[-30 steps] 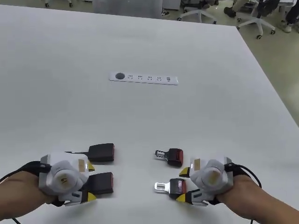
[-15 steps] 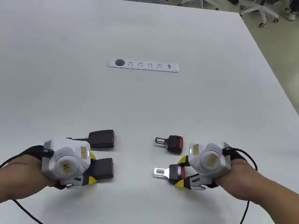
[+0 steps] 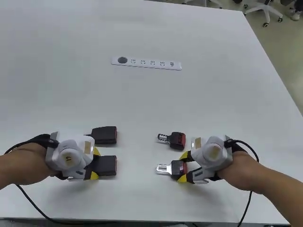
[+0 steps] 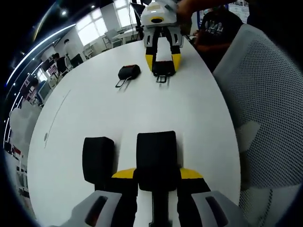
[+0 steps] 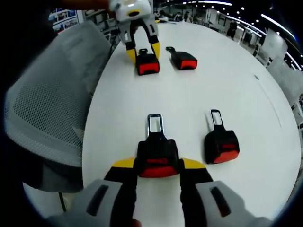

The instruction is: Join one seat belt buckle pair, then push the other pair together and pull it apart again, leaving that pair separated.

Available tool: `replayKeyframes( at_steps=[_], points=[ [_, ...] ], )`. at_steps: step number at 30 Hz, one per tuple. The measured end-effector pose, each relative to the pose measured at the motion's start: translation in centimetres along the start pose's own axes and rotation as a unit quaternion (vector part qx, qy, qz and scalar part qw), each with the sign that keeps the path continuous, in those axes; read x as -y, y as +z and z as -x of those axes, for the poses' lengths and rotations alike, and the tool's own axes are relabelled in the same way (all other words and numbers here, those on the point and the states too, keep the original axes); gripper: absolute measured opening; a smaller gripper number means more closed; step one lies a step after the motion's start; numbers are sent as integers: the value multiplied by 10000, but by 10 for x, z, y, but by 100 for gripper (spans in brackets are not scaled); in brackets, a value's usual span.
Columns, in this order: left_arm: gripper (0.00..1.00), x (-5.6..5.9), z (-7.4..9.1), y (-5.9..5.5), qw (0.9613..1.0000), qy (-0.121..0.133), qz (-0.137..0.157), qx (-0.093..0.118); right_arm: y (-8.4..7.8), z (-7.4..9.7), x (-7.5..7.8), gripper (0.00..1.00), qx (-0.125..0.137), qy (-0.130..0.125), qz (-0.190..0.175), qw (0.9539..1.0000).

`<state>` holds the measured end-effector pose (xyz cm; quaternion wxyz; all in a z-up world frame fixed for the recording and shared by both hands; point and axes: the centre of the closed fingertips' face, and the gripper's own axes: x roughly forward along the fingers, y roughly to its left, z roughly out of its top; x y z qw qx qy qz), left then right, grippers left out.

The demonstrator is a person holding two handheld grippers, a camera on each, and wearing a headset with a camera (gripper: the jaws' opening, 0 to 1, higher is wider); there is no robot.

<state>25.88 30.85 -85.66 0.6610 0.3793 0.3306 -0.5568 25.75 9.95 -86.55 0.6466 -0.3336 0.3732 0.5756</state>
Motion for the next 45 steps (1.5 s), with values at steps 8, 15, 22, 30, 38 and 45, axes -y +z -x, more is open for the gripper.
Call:
replayKeyframes(
  at_steps=[8, 15, 22, 30, 38, 45],
  points=[
    [33, 0, -1, -1, 10000, -42, 45, -57, 10, -5, -1, 35, -51, -53, 12, 10000],
    [33, 0, -1, -2, 9999, -37, 29, -104, 30, -15, -3, 35, 69, -108, 16, 9999],
    [33, 1, -1, -2, 9999, -26, 23, -129, 51, -29, -11, 36, 143, -99, 78, 9998],
    [33, 3, -1, -2, 9998, -69, -49, -178, 79, -44, -13, 36, 210, -155, 89, 9996],
    [33, 3, -1, -2, 9997, -86, -59, -222, 99, -56, -16, 35, 213, -71, 158, 9996],
    [33, 3, -1, -1, 9996, -114, -59, -269, 104, -57, -14, 35, 130, -218, 204, 9995]
  ],
)
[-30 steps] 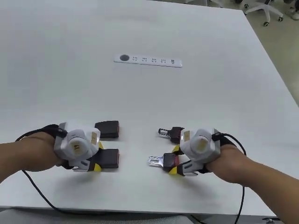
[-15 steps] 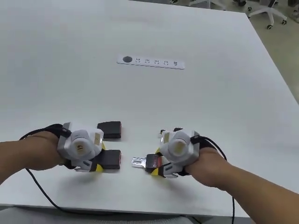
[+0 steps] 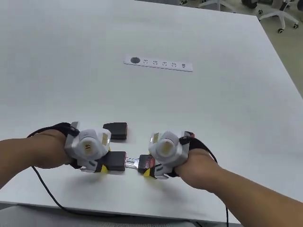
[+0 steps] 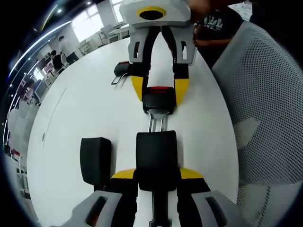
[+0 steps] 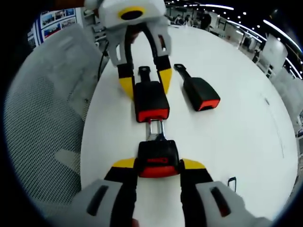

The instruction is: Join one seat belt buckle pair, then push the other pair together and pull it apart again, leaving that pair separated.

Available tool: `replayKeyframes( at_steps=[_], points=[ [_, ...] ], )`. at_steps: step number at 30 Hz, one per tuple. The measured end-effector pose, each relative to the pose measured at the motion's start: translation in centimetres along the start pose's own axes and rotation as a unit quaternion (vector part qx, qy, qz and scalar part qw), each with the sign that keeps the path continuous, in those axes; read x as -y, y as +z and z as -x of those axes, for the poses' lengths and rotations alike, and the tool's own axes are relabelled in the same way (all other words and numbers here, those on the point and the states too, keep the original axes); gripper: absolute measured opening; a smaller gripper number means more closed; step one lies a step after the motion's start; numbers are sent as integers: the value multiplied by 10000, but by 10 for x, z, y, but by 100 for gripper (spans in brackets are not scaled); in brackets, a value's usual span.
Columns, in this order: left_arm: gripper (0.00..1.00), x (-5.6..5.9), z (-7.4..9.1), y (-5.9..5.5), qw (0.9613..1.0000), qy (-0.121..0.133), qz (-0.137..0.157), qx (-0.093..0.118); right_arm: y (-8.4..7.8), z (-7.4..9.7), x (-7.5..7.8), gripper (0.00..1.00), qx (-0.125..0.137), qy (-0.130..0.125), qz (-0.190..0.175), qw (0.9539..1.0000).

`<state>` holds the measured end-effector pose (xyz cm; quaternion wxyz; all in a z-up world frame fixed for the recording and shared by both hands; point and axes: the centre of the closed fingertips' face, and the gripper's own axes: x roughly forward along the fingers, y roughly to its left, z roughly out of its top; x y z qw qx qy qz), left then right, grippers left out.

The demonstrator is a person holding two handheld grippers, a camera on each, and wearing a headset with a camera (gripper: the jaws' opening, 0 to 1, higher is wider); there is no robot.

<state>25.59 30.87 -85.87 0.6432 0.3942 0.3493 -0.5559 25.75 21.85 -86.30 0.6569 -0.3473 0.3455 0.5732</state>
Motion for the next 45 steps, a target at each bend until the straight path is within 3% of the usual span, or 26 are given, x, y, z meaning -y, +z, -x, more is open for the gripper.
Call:
replayKeyframes(
  at_steps=[4, 13, 23, 40, 41, 42, 45],
  points=[
    [33, 0, 0, 0, 10000, -27, -10, -10, 5, -4, -3, 35, -20, 5, 180, 9998],
    [32, 1, -1, 1, 9998, -82, -105, -156, 8, -5, -1, 34, 143, 119, 142, 9997],
    [32, 1, 0, 1, 9999, -47, -76, 58, 17, -9, -3, 33, 499, 147, 72, 9986],
    [32, 0, -1, 1, 9999, -72, -55, 102, 30, -16, -3, 32, 567, 217, 59, 9981],
    [32, -2, -1, 1, 9999, -58, -65, 95, 19, -13, 1, 32, 296, 51, -179, 9994],
    [32, -1, -1, 1, 9999, -80, -49, 92, 27, -16, -1, 32, 471, 184, 10, 9987],
    [32, 0, -1, 0, 9999, -112, -63, 83, 26, -17, 0, 32, 492, 196, -10, 9986]
  ],
)
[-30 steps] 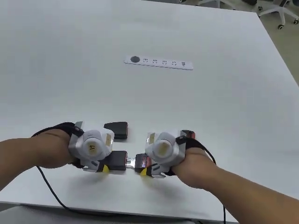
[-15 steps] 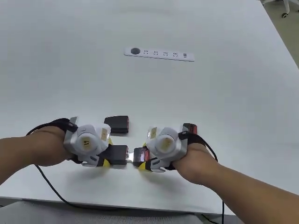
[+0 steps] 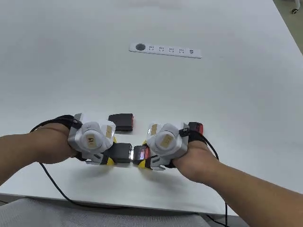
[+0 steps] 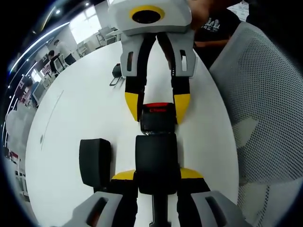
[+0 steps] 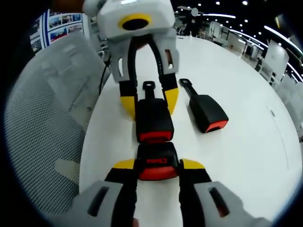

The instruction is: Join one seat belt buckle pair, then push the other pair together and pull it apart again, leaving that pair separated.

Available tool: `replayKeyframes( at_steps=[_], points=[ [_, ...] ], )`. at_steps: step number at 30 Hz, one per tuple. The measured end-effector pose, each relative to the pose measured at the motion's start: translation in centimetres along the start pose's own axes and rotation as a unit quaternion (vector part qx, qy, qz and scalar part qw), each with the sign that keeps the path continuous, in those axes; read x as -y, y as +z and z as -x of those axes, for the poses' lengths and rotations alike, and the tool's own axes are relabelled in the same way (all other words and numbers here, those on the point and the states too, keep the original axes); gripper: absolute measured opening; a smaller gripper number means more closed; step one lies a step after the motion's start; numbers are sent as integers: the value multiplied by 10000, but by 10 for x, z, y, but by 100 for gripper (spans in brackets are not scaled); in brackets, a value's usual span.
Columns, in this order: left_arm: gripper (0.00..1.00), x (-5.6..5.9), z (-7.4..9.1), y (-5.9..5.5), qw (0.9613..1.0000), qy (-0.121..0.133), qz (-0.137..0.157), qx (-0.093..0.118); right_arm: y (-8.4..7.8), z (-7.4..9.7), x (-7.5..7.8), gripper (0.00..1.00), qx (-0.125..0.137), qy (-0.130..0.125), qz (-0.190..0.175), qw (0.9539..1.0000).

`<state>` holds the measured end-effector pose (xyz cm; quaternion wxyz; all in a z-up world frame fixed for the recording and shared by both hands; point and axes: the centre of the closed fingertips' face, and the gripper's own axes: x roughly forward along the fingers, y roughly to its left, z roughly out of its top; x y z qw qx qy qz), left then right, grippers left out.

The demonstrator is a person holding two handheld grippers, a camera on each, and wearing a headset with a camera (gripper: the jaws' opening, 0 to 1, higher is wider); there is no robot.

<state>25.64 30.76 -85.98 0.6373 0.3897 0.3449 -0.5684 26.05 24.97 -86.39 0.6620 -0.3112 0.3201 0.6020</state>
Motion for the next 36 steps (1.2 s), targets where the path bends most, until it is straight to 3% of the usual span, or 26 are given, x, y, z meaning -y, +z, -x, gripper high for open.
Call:
replayKeyframes(
  at_steps=[5, 11, 31, 36],
  points=[
    [32, 0, 1, -3, 9999, 6, 130, 20, 1, 1, -2, 32, -14, -24, 112, 9999],
    [32, 0, 2, -3, 9999, -34, 69, 85, -2, 1, -2, 32, -80, 45, 281, 9996],
    [31, -1, 2, -2, 9998, 0, 74, 178, -1, 1, -2, 33, -66, 124, 156, 9998],
    [33, -1, 1, -1, 9999, -30, 89, -109, 1, -1, -1, 34, -245, 111, 147, 9995]
  ],
)
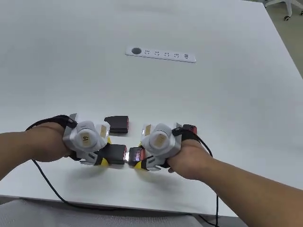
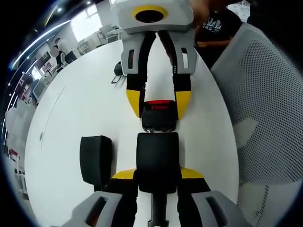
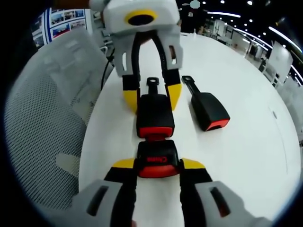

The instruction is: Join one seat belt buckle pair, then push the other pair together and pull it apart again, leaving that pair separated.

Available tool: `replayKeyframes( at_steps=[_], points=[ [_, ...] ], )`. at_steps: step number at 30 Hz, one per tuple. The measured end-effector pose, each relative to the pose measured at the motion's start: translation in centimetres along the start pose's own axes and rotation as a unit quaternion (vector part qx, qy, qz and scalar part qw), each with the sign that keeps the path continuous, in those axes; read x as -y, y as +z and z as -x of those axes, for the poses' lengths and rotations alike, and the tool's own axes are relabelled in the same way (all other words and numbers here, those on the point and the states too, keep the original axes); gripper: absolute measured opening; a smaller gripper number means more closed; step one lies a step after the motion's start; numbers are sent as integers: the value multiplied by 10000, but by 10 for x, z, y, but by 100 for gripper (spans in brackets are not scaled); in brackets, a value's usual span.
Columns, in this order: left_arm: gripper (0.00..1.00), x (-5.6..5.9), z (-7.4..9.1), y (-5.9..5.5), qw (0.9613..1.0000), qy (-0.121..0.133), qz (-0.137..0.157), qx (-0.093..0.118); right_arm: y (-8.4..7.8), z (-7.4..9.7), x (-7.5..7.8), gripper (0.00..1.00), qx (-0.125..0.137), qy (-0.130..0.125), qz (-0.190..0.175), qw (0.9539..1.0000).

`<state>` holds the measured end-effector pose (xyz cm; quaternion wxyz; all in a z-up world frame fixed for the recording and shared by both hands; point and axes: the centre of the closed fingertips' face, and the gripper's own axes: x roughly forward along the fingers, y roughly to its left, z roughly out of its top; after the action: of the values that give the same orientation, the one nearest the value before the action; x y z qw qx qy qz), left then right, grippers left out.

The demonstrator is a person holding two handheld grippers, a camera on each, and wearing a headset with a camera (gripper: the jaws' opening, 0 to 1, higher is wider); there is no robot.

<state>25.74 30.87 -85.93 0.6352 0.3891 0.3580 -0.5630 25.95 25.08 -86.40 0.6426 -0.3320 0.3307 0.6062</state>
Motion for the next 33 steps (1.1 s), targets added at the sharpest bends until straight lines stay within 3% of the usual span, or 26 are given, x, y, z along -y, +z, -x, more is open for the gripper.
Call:
replayKeyframes(
  at_steps=[4, 8, 13, 14, 18, 24, 30, 33],
  points=[
    [33, 0, 0, -2, 10000, 26, 15, -20, -1, 1, 0, 34, 10, 15, 5, 10000],
    [34, -1, 0, -2, 9998, 16, 82, -170, 0, 1, -1, 35, -21, 5, 25, 10000],
    [37, -2, 4, -5, 9995, 93, -192, -220, 3, 5, -1, 36, 1, 2, -99, 10000],
    [37, -3, 7, -4, 9992, 119, -328, -186, 7, 7, 0, 37, 82, -35, -193, 9998],
    [42, -9, 16, 2, 9997, 198, -142, -69, 16, 15, 1, 37, 176, -40, -159, 9997],
    [43, -11, 32, 21, 9997, 76, 76, 201, 27, 30, 3, 38, 281, -93, -85, 9995],
    [43, -23, 35, 24, 9996, 146, 156, 199, 17, 37, 12, 37, 193, -129, -2, 9997],
    [43, -34, 34, 25, 9990, 261, 250, 245, 10, 41, 18, 37, 199, -164, -6, 9997]
  ],
)
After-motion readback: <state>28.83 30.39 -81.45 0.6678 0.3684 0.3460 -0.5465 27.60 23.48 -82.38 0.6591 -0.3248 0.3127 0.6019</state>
